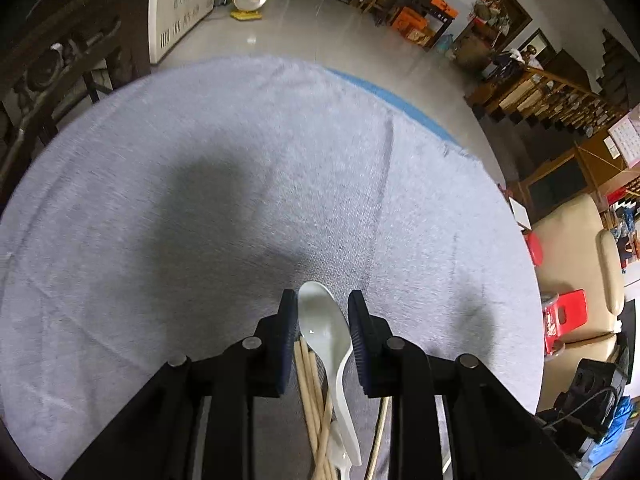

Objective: Organize utensils
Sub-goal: 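Close the left tool on a white spoon while the right tool grasps another white spoon, then lift both spoons and lower them into the dark cup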

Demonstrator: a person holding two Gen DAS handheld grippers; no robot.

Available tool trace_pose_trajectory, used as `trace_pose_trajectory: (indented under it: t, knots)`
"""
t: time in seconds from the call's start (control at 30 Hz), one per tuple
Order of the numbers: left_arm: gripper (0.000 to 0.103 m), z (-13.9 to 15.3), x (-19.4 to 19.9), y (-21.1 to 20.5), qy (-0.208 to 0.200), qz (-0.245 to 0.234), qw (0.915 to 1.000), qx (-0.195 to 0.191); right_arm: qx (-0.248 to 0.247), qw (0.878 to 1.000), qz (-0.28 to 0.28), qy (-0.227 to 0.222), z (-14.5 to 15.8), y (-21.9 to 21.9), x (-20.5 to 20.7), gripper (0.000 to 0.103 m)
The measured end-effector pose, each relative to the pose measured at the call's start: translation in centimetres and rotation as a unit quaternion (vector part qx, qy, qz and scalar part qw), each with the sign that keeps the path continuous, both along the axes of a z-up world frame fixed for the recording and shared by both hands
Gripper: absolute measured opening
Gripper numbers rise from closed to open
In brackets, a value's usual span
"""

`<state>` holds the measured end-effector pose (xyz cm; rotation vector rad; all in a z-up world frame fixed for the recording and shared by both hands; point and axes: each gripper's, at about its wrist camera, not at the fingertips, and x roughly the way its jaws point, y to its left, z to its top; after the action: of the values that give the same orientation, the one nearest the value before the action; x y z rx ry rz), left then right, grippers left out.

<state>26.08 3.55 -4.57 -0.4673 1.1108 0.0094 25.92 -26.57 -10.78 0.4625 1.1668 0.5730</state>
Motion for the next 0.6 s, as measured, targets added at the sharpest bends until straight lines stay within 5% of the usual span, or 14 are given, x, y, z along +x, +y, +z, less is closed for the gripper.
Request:
trace_pose_trajectory:
  t: [0.4, 0.6]
  knots:
    - [0.026, 7.2, -7.4, 0.4, -0.078, 0.009, 0.9968, 0.017, -0.014, 0.995, -0.030, -0.097, 7.4, -2.1, -6.1, 0.002]
    - [0.026, 9.7, -12.0, -0.5, -0.116, 0.017, 0.9926, 0.031, -0.039, 0.977, -0.076, -0.194, 11.7, -3.3, -12.4, 0.002]
